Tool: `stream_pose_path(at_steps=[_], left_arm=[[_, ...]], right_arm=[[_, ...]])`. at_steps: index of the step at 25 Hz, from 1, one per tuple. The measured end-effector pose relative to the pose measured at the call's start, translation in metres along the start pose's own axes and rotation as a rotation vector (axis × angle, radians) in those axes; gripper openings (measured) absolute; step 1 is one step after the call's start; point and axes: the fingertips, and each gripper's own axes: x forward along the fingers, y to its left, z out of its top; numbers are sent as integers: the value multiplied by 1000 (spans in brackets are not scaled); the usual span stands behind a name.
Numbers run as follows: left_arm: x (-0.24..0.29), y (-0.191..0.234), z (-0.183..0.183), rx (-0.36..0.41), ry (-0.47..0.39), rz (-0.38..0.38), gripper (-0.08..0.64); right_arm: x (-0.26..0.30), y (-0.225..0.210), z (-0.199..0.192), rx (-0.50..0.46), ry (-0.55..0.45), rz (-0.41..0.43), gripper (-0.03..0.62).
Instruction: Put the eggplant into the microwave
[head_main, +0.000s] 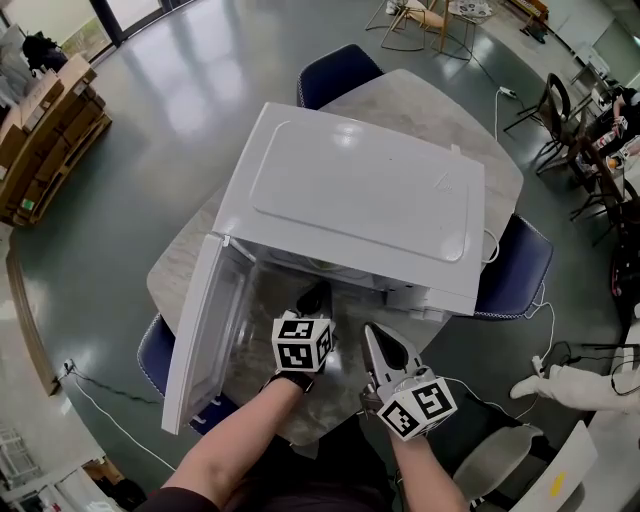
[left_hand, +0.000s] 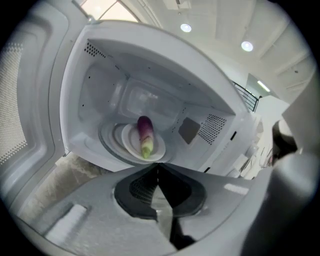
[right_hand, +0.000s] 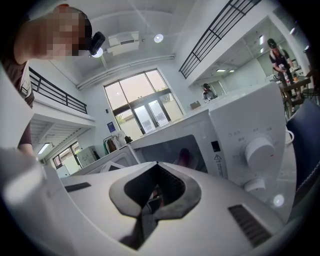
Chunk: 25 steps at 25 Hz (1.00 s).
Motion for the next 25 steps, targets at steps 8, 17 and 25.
stream_pose_path(at_steps=[8, 17, 25], left_arm=[[-75, -44, 27, 53, -64, -93, 8], [-153, -82, 59, 144, -116, -163, 9], [-212, -102, 73, 141, -161, -222, 8]], right_arm=[[-5, 30, 13, -36, -28, -36, 2], [-18, 64, 36, -84, -71, -99, 2], [-44, 99, 43, -117, -101, -140, 2]])
